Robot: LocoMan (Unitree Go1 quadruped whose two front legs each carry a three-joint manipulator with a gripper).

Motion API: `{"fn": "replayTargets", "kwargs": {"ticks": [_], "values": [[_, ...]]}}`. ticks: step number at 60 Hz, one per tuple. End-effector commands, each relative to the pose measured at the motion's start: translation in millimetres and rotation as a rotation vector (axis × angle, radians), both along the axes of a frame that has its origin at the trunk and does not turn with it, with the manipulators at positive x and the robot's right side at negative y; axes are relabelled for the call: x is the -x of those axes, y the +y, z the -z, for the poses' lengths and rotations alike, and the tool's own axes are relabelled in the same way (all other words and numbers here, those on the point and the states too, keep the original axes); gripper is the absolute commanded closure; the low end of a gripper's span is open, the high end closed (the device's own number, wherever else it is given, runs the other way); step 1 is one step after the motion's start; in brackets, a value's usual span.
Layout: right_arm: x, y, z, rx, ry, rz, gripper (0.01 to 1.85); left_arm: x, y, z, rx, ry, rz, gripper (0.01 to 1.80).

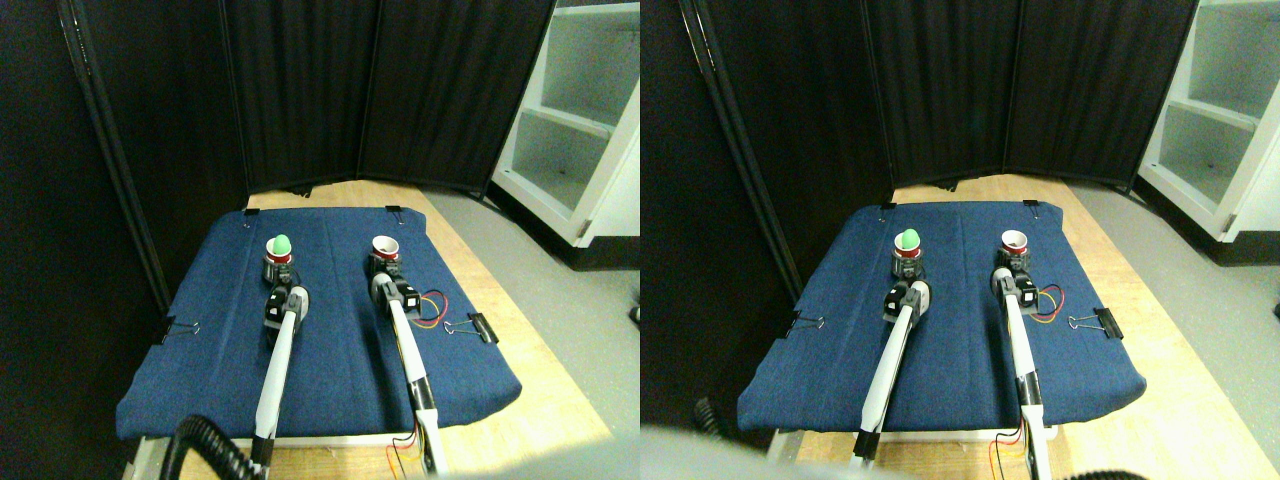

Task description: Pour (bimanual)

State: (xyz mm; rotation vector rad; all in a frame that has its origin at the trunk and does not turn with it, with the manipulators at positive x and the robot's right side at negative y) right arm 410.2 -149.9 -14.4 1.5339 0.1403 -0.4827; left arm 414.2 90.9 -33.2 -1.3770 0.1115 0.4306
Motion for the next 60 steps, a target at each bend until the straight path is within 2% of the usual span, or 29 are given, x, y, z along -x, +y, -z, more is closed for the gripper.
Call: {"fn": "replayTargets", "kwargs": {"ticks": [1, 11, 17, 21, 26, 27, 30, 35, 36, 44, 60], "values": [[-3.9, 2.3, -1.3, -0.007, -0.013, 0.006, 1.53, -0.7, -0.3, 1.5, -0.013, 0.000, -0.016, 1.48], [-5.7, 0.4, -0.6, -0.017, -0.015, -0.008, 1.53, -1.7, 1.0, 0.8, -0.013, 0.006, 0.001, 1.48], [-5.8, -0.9, -0.9, -0.004, -0.001, -0.018, 1.53, 0.4, 0.8, -0.8, -0.031, 0.012, 0.034, 1.22], [-6.4, -2.4, -0.8, 0.006, 0.005, -0.037, 1.41, 0.9, -0.1, -1.7, -0.043, 0.017, 0.036, 1.13], [-5.9, -4.5, -1.6, -0.040, 0.019, -0.062, 1.16, 2.4, -0.9, -2.6, -0.072, 0.027, 0.055, 0.79], [-5.9, -4.5, -1.6, -0.040, 0.019, -0.062, 1.16, 2.4, -0.9, -2.6, -0.072, 0.027, 0.055, 0.79], [-5.6, -5.2, -2.0, -0.046, 0.020, -0.077, 1.08, 3.8, -1.8, -2.9, -0.073, 0.026, 0.064, 0.64], [-4.9, -5.2, -2.7, -0.047, 0.018, -0.079, 0.76, 5.7, -2.5, -3.9, -0.087, 0.024, 0.084, 0.46], [-4.7, -5.2, -2.8, -0.053, 0.020, -0.076, 0.68, 6.6, -3.0, -4.5, -0.086, 0.025, 0.083, 0.45], [-3.7, -5.2, -3.1, -0.083, 0.021, -0.081, 0.41, 7.2, -1.5, -5.4, -0.086, 0.022, 0.082, 0.47], [4.0, -0.8, -12.0, -0.091, 0.011, -0.077, 0.25, 12.0, -0.3, -9.9, -0.077, 0.001, 0.081, 0.47]]}}
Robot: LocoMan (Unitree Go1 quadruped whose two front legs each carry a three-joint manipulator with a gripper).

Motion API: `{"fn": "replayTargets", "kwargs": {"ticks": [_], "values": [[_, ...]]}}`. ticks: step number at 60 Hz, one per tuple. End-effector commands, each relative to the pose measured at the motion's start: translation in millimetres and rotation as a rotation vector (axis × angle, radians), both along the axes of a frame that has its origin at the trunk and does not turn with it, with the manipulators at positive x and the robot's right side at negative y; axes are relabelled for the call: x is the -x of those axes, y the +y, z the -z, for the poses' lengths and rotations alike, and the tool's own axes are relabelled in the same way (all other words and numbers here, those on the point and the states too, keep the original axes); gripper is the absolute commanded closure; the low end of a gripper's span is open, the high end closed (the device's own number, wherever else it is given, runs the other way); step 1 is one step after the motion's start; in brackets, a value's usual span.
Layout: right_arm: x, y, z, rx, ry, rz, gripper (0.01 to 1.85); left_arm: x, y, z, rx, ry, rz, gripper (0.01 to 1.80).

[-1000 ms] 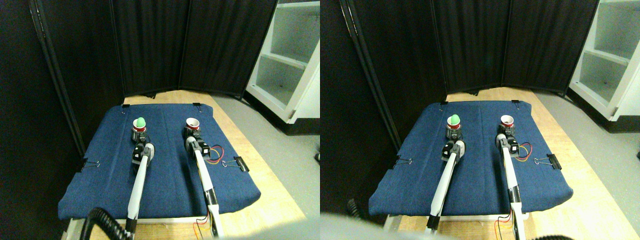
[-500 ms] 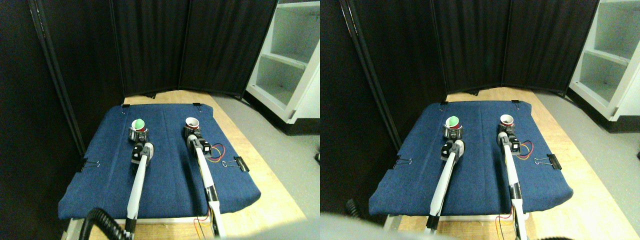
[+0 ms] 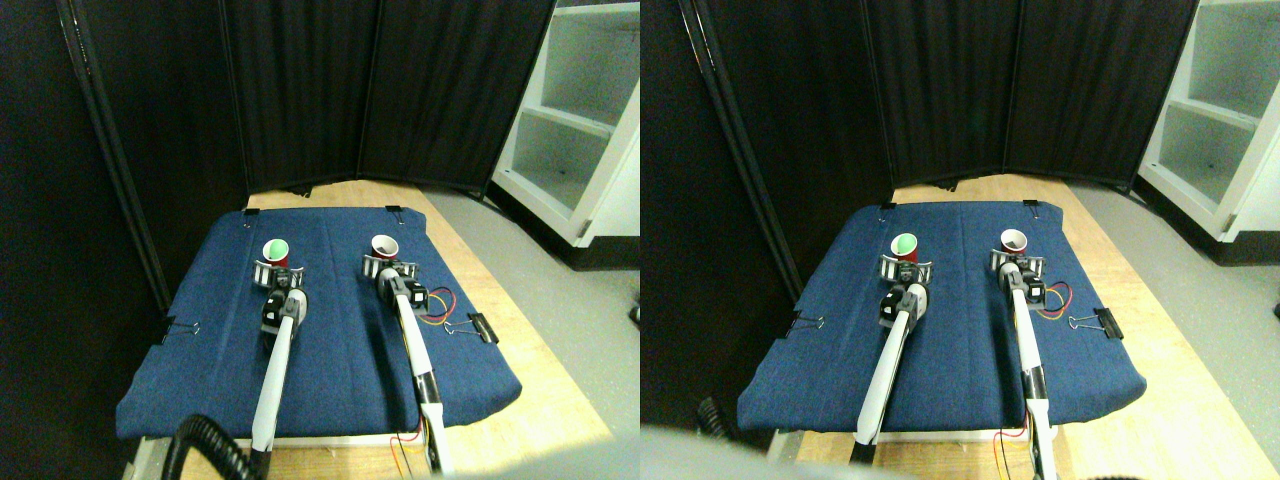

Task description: Pour (bimanual)

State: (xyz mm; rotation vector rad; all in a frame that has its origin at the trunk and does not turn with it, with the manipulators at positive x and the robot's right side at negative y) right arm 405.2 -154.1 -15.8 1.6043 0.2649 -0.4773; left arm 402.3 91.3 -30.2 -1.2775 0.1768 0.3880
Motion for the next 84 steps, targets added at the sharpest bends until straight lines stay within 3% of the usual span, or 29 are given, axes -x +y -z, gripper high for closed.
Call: {"fn": "replayTargets", "kwargs": {"ticks": [1, 17, 29, 34, 37, 41, 49, 53, 60, 67, 75, 76, 77, 80, 84], "values": [[-0.3, 3.6, -14.6, 0.004, -0.055, -0.010, 0.25, 0.2, -0.8, -7.5, 0.009, -0.037, -0.002, 0.47], [13.7, 6.0, -44.4, 0.030, -0.136, -0.088, 0.25, 6.9, 0.1, -31.9, 0.015, -0.062, 0.056, 0.45], [23.9, 8.8, -73.0, 0.074, -0.217, -0.157, 0.23, 12.8, -3.5, -62.3, -0.021, -0.122, 0.138, 0.62], [26.3, 10.2, -80.5, 0.076, -0.235, -0.176, 0.24, 17.5, -6.2, -73.0, -0.063, -0.132, 0.171, 0.54], [28.4, 12.1, -86.3, 0.083, -0.246, -0.187, 0.26, 20.3, -7.3, -80.4, -0.087, -0.142, 0.201, 0.41], [30.7, 14.1, -90.8, 0.093, -0.247, -0.186, 0.26, 23.1, -8.1, -85.8, -0.116, -0.149, 0.236, 0.40], [36.7, 16.5, -98.5, 0.132, -0.280, -0.216, 0.30, 31.0, -10.1, -93.6, -0.139, -0.177, 0.269, 0.57], [41.8, 18.4, -102.2, 0.207, -0.305, -0.191, 0.36, 34.8, -9.2, -96.8, -0.212, -0.189, 0.312, 0.68], [49.7, 21.1, -106.6, 0.321, -0.364, -0.172, 0.41, 43.3, -7.9, -102.0, -0.398, -0.219, 0.389, 0.64], [55.9, 22.2, -108.1, 0.381, -0.414, -0.168, 0.48, 52.2, -8.9, -104.3, -0.563, -0.322, 0.456, 0.79], [59.2, 22.5, -107.3, 0.483, -0.444, -0.168, 0.53, 56.7, -9.2, -104.2, -0.666, -0.366, 0.510, 0.85], [60.0, 22.4, -107.1, 0.508, -0.457, -0.176, 0.55, 58.1, -9.7, -104.3, -0.691, -0.381, 0.522, 0.86], [61.4, 22.3, -106.7, 0.663, -0.485, -0.201, 0.57, 60.1, -10.5, -104.4, -0.770, -0.415, 0.528, 0.85], [63.1, 22.7, -106.7, 0.757, -0.480, -0.214, 0.57, 60.5, -10.7, -104.3, -0.798, -0.435, 0.537, 0.85], [66.1, 24.3, -105.0, 0.899, -0.528, -0.247, 0.55, 63.1, -11.5, -103.7, -0.922, -0.493, 0.578, 0.81]]}}
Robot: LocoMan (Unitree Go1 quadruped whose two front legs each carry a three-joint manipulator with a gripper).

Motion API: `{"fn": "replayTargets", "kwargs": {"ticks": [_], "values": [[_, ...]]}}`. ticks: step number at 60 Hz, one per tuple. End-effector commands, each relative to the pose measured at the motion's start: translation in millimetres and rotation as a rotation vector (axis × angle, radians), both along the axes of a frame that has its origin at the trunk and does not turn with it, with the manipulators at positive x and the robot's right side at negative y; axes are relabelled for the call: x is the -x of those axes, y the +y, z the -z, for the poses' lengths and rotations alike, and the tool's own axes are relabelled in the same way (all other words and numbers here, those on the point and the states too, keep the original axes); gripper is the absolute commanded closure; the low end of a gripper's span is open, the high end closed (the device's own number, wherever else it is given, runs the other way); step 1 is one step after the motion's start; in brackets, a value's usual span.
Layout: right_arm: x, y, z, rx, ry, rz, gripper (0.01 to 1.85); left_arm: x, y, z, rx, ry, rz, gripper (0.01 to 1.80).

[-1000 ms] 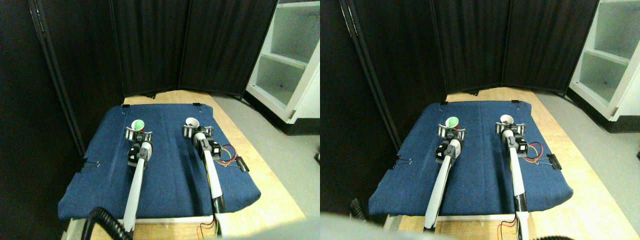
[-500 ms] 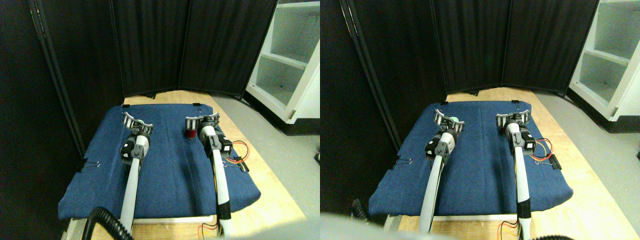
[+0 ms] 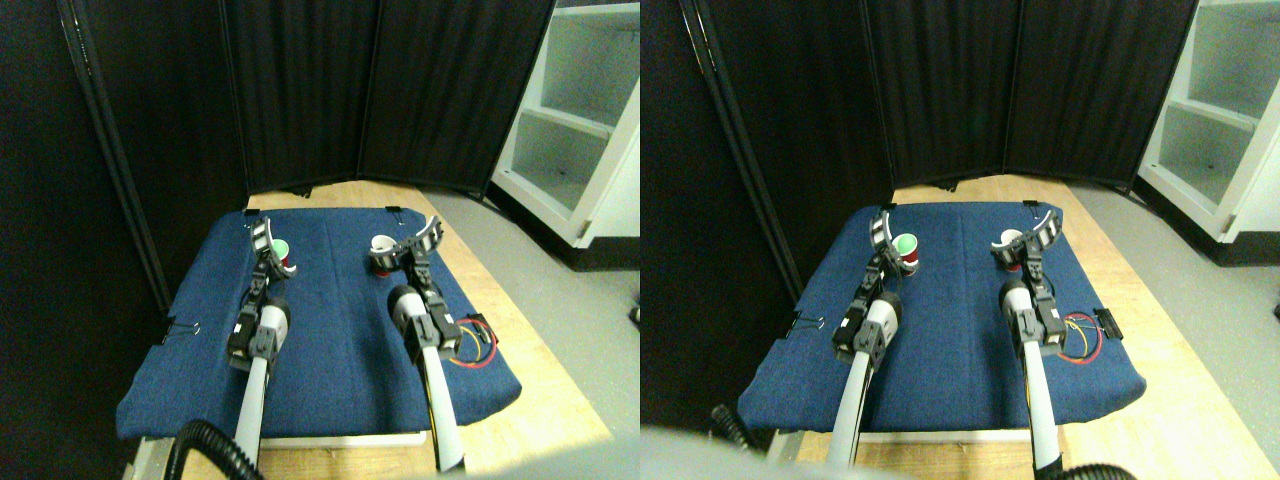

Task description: Pour (bimanual)

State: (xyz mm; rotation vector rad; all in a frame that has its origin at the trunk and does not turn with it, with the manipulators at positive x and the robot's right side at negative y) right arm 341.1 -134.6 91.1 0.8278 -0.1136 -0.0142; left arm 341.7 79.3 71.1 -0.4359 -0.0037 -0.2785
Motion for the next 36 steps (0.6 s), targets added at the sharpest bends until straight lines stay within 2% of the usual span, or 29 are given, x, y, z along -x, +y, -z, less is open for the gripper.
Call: {"fn": "replayTargets", "kwargs": {"ticks": [1, 2, 3, 6, 8, 9, 14, 17, 19, 20, 21, 22, 23, 27, 36], "values": [[2.0, 4.8, 2.0, 0.081, -0.055, -0.040, 0.55, 2.5, 0.5, -2.5, -0.083, -0.081, 0.041, 0.81], [3.2, 5.5, 2.9, 0.183, -0.084, -0.056, 0.53, 3.9, 0.5, -1.6, -0.148, -0.104, 0.072, 0.75], [3.2, 5.5, 2.9, 0.183, -0.084, -0.056, 0.53, 3.9, 0.5, -1.6, -0.148, -0.104, 0.072, 0.75], [6.3, 7.2, 4.1, 0.236, -0.102, -0.065, 0.51, 6.0, -0.4, 0.5, -0.280, -0.173, 0.121, 0.62], [7.2, 7.6, 4.2, 0.253, -0.104, -0.063, 0.50, 6.4, -0.5, 0.9, -0.303, -0.183, 0.127, 0.60], [9.7, 8.8, 5.1, 0.280, -0.132, -0.074, 0.50, 8.0, -1.1, 1.9, -0.395, -0.226, 0.136, 0.54], [13.1, 10.2, 6.4, 0.367, -0.181, -0.078, 0.50, 11.3, -2.8, 3.7, -0.442, -0.244, 0.108, 0.47], [15.5, 11.7, 7.2, 0.419, -0.210, -0.080, 0.51, 12.7, -3.6, 6.1, -0.476, -0.285, 0.124, 0.46], [16.0, 11.9, 8.0, 0.444, -0.227, -0.089, 0.51, 13.1, -3.7, 7.1, -0.489, -0.307, 0.133, 0.47], [16.0, 11.8, 9.9, 0.480, -0.256, -0.106, 0.53, 13.9, -3.9, 8.1, -0.505, -0.345, 0.153, 0.49], [16.0, 11.8, 9.9, 0.480, -0.256, -0.106, 0.53, 13.9, -3.9, 8.1, -0.505, -0.345, 0.153, 0.49], [15.8, 12.0, 11.9, 0.496, -0.285, -0.114, 0.54, 14.4, -3.8, 9.0, -0.516, -0.377, 0.172, 0.53], [15.8, 12.0, 11.9, 0.496, -0.285, -0.114, 0.54, 14.4, -3.8, 9.0, -0.516, -0.377, 0.172, 0.53], [14.7, 11.9, 16.7, 0.567, -0.365, -0.145, 0.62, 15.2, -3.8, 10.9, -0.526, -0.438, 0.201, 0.70], [12.5, 12.0, 23.7, 0.744, -0.378, -0.205, 0.71, 14.7, -3.8, 12.3, -0.556, -0.470, 0.230, 0.88]]}}
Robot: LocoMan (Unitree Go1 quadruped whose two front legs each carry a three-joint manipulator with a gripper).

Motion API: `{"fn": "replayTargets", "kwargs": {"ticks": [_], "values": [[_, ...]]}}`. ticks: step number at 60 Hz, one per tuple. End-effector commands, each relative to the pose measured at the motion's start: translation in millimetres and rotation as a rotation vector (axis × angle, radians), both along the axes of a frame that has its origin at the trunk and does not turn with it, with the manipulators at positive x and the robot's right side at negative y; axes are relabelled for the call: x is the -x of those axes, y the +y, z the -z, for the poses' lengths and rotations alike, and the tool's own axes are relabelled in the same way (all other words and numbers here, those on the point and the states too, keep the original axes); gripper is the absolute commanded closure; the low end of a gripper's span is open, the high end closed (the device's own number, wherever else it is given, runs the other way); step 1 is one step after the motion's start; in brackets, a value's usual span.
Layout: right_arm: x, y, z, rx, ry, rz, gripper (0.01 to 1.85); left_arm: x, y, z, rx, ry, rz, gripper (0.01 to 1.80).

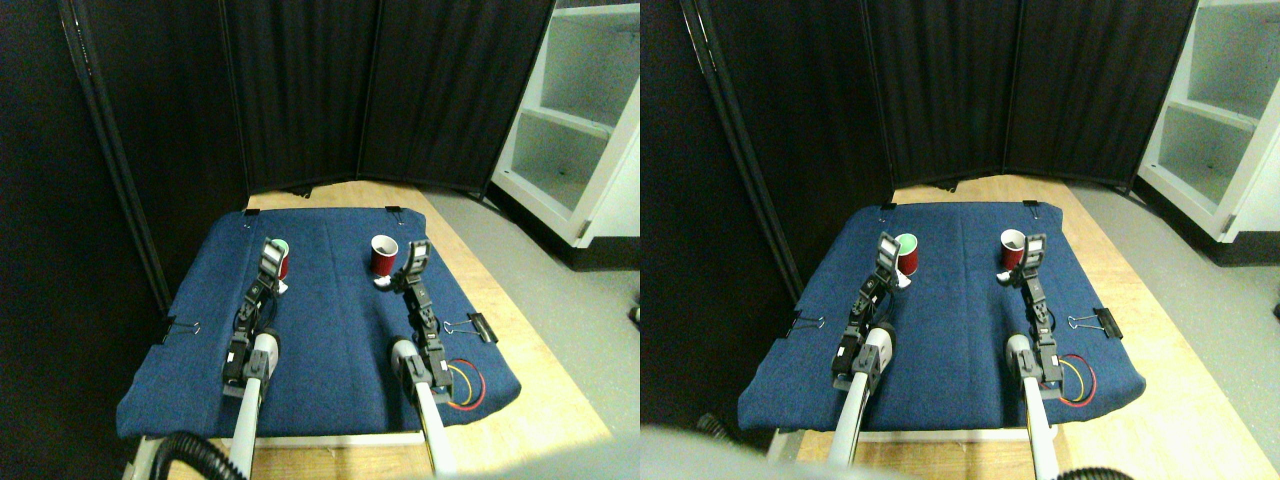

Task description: Pour (bimanual)

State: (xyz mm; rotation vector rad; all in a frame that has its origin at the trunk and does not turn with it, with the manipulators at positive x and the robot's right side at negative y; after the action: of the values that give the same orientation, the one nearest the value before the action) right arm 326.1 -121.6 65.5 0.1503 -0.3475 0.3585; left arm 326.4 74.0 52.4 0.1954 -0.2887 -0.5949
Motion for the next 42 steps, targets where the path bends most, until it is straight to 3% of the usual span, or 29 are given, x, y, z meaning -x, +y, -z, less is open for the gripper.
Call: {"fn": "replayTargets", "kwargs": {"ticks": [1, 10, 12, 13, 14, 16, 18, 20, 22, 24, 42], "values": [[-2.3, -0.7, -1.7, 0.067, -0.019, 0.012, 0.72, -0.5, 1.3, -6.2, 0.017, -0.039, -0.006, 0.89], [0.4, 0.0, -5.0, 0.102, 0.120, 0.017, 0.96, 1.9, -0.5, -6.6, 0.028, -0.041, -0.002, 0.96], [1.5, 0.4, -8.2, 0.115, 0.181, 0.040, 1.24, 1.6, -0.5, -6.7, 0.026, -0.041, -0.003, 0.97], [1.5, 0.4, -8.2, 0.115, 0.181, 0.040, 1.24, 1.6, -0.5, -6.7, 0.026, -0.041, -0.003, 0.97], [2.6, 1.1, -10.8, 0.150, 0.207, 0.052, 1.47, 1.9, -0.9, -6.9, 0.024, -0.044, -0.002, 0.98], [2.7, 1.3, -11.9, 0.168, 0.195, 0.043, 1.53, 2.1, -1.4, -7.2, 0.031, -0.045, 0.003, 1.00], [3.3, 1.5, -12.6, 0.178, 0.191, 0.041, 1.53, 2.3, -1.8, -7.5, 0.036, -0.045, 0.005, 1.03], [4.3, 1.8, -13.6, 0.179, 0.197, 0.046, 1.53, 2.8, -1.8, -8.0, 0.031, -0.040, 0.003, 1.17], [5.8, 2.1, -14.1, 0.174, 0.201, 0.052, 1.53, 2.9, -1.7, -8.6, 0.008, -0.039, -0.004, 1.43], [6.3, 1.9, -14.4, 0.170, 0.205, 0.056, 1.53, 2.1, -1.2, -9.2, -0.014, -0.047, 0.004, 1.48], [6.6, 3.2, -15.7, 0.165, 0.154, 0.056, 1.53, -0.5, 1.3, -10.7, -0.015, -0.039, 0.014, 1.48]]}}
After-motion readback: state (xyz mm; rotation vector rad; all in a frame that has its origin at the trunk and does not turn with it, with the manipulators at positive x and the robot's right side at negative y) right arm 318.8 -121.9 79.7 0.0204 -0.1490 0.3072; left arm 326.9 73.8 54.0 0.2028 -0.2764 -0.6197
